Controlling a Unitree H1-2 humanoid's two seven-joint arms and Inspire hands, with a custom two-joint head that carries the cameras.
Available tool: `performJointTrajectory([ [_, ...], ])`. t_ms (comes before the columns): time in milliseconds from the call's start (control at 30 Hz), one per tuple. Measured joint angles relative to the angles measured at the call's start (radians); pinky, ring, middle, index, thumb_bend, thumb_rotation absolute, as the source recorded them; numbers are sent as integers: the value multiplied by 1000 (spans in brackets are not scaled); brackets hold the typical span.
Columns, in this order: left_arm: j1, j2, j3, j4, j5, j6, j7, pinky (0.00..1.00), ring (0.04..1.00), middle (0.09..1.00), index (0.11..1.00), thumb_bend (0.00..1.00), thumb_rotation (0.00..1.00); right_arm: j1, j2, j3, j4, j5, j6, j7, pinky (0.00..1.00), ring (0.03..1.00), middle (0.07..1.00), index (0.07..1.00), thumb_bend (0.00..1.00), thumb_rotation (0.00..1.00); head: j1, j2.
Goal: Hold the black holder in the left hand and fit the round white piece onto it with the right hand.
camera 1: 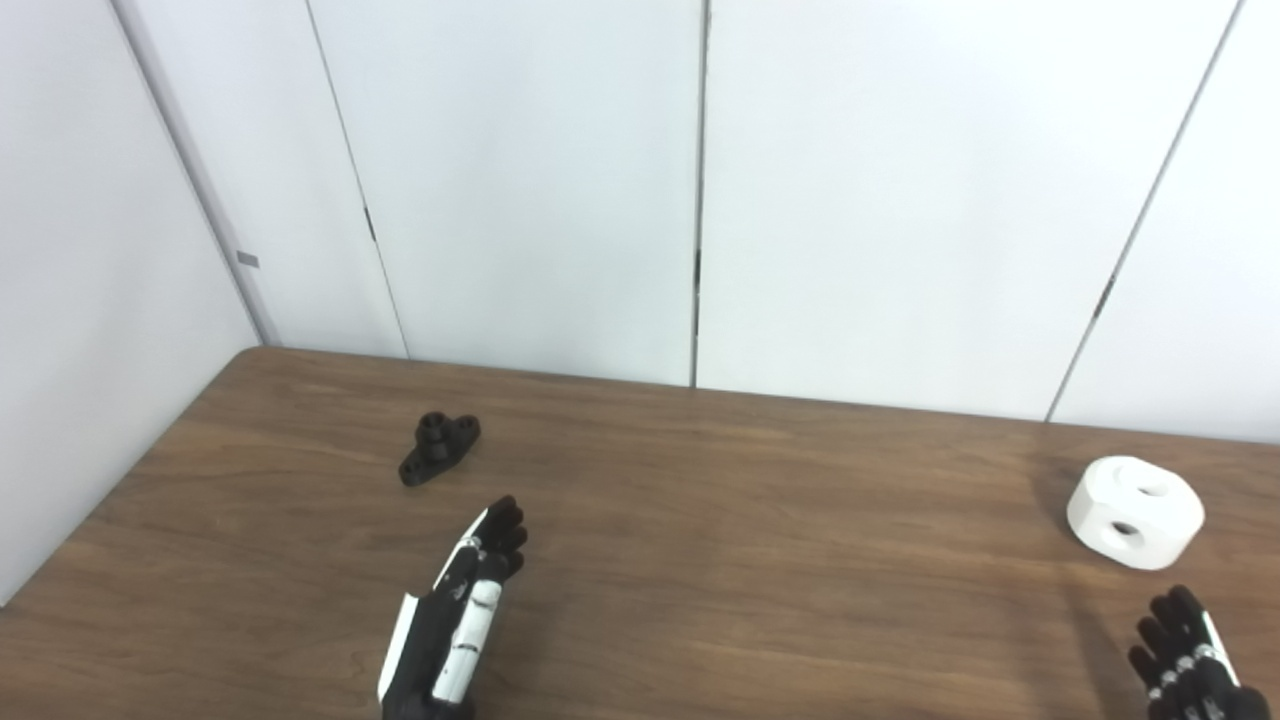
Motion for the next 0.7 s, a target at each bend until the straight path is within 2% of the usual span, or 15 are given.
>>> performJointTrajectory([
  [167,0,0,-3,2,-2,-6,-1,952,954,972,940,449,685,0,2,-7,1,-6,-2,-5,1000,1000,997,1000,595,1000,5,3],
  [333,0,0,-5,2,-2,-10,-2,925,931,955,928,454,669,0,4,-8,0,-16,-2,-8,1000,1000,991,1000,561,1000,-21,37],
  [533,0,-1,-9,-3,55,-2,29,893,897,912,917,540,663,0,2,-6,0,-16,-2,-3,1000,1000,1000,1000,567,1000,-17,61],
  [700,0,-1,-20,-16,115,37,42,916,914,913,926,507,639,3,-3,-6,-3,0,1,4,1000,1000,1000,1000,572,1000,-5,74],
])
